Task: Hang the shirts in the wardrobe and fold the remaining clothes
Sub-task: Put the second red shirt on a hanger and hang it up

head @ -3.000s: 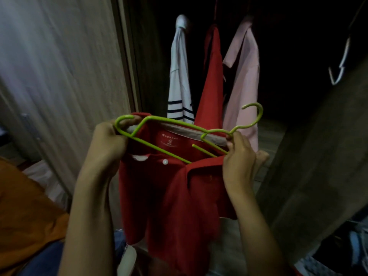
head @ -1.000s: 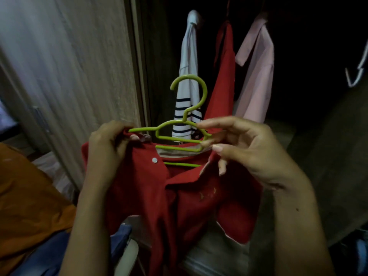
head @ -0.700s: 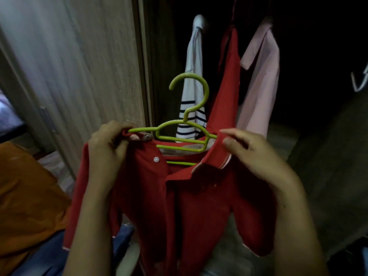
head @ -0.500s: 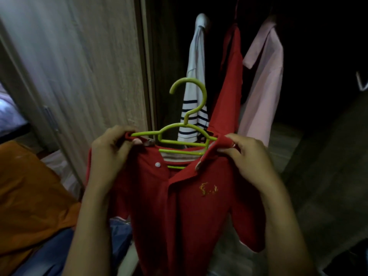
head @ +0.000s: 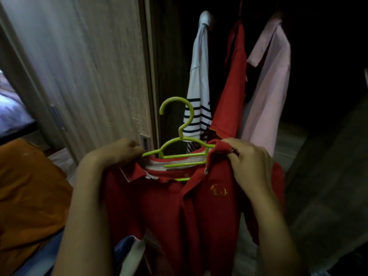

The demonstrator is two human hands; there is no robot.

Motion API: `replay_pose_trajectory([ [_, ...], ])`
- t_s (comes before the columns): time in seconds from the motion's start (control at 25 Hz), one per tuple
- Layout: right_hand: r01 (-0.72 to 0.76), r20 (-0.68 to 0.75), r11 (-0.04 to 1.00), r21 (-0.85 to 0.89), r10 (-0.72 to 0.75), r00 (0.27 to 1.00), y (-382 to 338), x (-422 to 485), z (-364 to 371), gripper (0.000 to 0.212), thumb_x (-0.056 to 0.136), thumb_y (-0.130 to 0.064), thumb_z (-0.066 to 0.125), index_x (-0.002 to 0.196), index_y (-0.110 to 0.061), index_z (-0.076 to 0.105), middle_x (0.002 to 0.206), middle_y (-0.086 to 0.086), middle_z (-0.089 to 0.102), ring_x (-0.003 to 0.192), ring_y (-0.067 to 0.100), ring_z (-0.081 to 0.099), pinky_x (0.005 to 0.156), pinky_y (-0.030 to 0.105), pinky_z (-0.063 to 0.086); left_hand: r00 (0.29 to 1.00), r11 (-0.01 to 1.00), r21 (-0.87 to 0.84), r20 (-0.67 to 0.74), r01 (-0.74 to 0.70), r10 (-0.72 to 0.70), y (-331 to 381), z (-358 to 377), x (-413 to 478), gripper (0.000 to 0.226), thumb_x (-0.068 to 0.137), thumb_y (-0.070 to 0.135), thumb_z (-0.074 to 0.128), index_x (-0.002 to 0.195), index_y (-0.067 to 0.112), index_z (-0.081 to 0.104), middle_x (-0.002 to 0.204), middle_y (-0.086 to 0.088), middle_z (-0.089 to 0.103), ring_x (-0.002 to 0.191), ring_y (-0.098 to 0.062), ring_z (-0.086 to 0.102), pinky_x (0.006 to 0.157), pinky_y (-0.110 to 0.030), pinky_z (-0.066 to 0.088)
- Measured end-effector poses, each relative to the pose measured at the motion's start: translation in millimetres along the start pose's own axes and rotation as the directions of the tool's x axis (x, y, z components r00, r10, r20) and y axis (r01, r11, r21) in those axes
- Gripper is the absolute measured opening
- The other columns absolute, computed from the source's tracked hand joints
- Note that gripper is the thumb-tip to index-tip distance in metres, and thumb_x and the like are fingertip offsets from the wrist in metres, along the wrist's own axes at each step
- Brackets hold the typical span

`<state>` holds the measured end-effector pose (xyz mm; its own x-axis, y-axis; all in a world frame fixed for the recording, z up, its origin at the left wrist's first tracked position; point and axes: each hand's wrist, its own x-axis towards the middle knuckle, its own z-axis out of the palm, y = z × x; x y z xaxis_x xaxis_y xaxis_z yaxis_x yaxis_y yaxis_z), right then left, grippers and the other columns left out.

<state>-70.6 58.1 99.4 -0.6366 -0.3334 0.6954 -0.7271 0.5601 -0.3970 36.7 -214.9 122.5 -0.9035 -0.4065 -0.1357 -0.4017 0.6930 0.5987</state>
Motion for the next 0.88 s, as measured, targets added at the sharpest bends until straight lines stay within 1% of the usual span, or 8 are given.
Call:
replay_pose_trajectory([
  [0.08, -0.012, 0.004, 1.0, -0.023, 0.012, 1.0, 0.4, -1.1, 0.7, 0.03, 0.074, -0.008, 0.066, 0.095, -0.027, 0.073, 0.091, -0.004, 0.074, 0.084, 0.025, 0.069, 0.073, 0.042, 0.053, 0.996, 0.99, 0.113, -0.025, -0.085, 0.088, 3.4, 0.4, 0.3, 0.028, 0.088, 0.027, 0.054, 0.077, 0.003, 0.065, 0.075, -0.021, 0.065, 0.07, -0.028, 0.06, 0.065, -0.033, 0.046],
  [0.16, -0.044, 0.013, 0.998, -0.042, 0.044, 0.999, 0.6, -0.6, -1.5, 0.031, 0.076, -0.006, 0.066, 0.096, -0.029, 0.073, 0.09, -0.003, 0.074, 0.084, 0.026, 0.068, 0.072, 0.039, 0.051, 0.955, 0.945, 0.26, -0.169, -0.197, 0.245, 9.9, 3.9, 0.4, 0.024, 0.093, 0.019, 0.053, 0.076, 0.008, 0.064, 0.071, -0.014, 0.063, 0.074, -0.028, 0.061, 0.059, -0.029, 0.035],
  [0.32, -0.116, -0.04, 0.983, -0.144, 0.111, 0.993, -2.6, 1.6, -10.3, 0.028, 0.081, -0.011, 0.067, 0.102, -0.029, 0.072, 0.089, 0.001, 0.073, 0.079, 0.03, 0.066, 0.061, 0.028, 0.035, 0.628, 0.857, 0.336, -0.584, -0.39, 0.515, 16.0, 14.8, -8.2, 0.028, 0.09, 0.02, 0.047, 0.105, 0.011, 0.069, 0.088, -0.014, 0.073, 0.081, -0.026, 0.069, 0.067, -0.025, 0.041],
  [0.4, -0.108, -0.051, 0.972, -0.211, 0.099, 0.994, -6.7, 0.6, -10.0, 0.027, 0.082, -0.013, 0.067, 0.103, -0.029, 0.072, 0.089, 0.002, 0.073, 0.077, 0.03, 0.066, 0.06, 0.027, 0.031, 0.521, 0.818, 0.313, -0.649, -0.482, 0.555, 21.3, 16.2, -14.4, 0.03, 0.089, 0.014, 0.046, 0.109, 0.008, 0.066, 0.088, -0.006, 0.071, 0.078, -0.011, 0.064, 0.068, -0.019, 0.043],
  [0.48, -0.114, -0.073, 0.972, -0.203, 0.101, 0.992, -8.3, -0.9, -7.7, 0.027, 0.081, -0.011, 0.067, 0.102, -0.029, 0.072, 0.088, 0.001, 0.072, 0.076, 0.029, 0.066, 0.059, 0.027, 0.032, 0.465, 0.789, 0.314, -0.671, -0.528, 0.578, 26.3, 17.0, -22.6, 0.027, 0.091, 0.012, 0.047, 0.11, 0.007, 0.065, 0.092, 0.004, 0.064, 0.087, 0.0, 0.057, 0.073, -0.016, 0.045],
  [0.68, -0.162, -0.185, 0.986, 0.039, 0.166, 0.969, -0.6, -3.1, -3.6, 0.034, 0.078, -0.002, 0.064, 0.097, -0.028, 0.074, 0.092, -0.002, 0.074, 0.081, 0.027, 0.068, 0.064, 0.032, 0.048, 0.583, 0.831, 0.002, -0.712, -0.556, 0.392, 18.3, 16.2, -28.7, 0.025, 0.097, 0.025, 0.047, 0.113, 0.019, 0.064, 0.103, 0.01, 0.065, 0.096, 0.008, 0.059, 0.085, -0.013, 0.046],
  [0.8, -0.173, -0.199, 0.975, 0.14, 0.199, 0.96, -4.1, -1.2, 1.1, 0.034, 0.078, -0.002, 0.063, 0.097, -0.028, 0.074, 0.092, -0.005, 0.074, 0.084, 0.021, 0.068, 0.068, 0.028, 0.047, 0.626, 0.864, 0.178, -0.622, -0.471, 0.47, 15.3, 12.2, -20.0, 0.042, 0.087, 0.045, 0.045, 0.12, 0.022, 0.061, 0.109, 0.005, 0.063, 0.107, -0.012, 0.054, 0.093, -0.03, 0.037],
  [0.88, -0.186, -0.169, 0.969, 0.16, 0.213, 0.962, -6.5, -2.5, 5.6, 0.033, 0.079, -0.006, 0.061, 0.096, -0.031, 0.073, 0.089, -0.006, 0.074, 0.083, 0.02, 0.068, 0.069, 0.031, 0.05, 0.659, 0.883, 0.257, -0.591, -0.393, 0.465, 17.2, 9.0, -15.2, 0.055, 0.078, 0.055, 0.04, 0.115, 0.021, 0.063, 0.106, -0.003, 0.066, 0.107, -0.023, 0.054, 0.089, -0.028, 0.026],
])
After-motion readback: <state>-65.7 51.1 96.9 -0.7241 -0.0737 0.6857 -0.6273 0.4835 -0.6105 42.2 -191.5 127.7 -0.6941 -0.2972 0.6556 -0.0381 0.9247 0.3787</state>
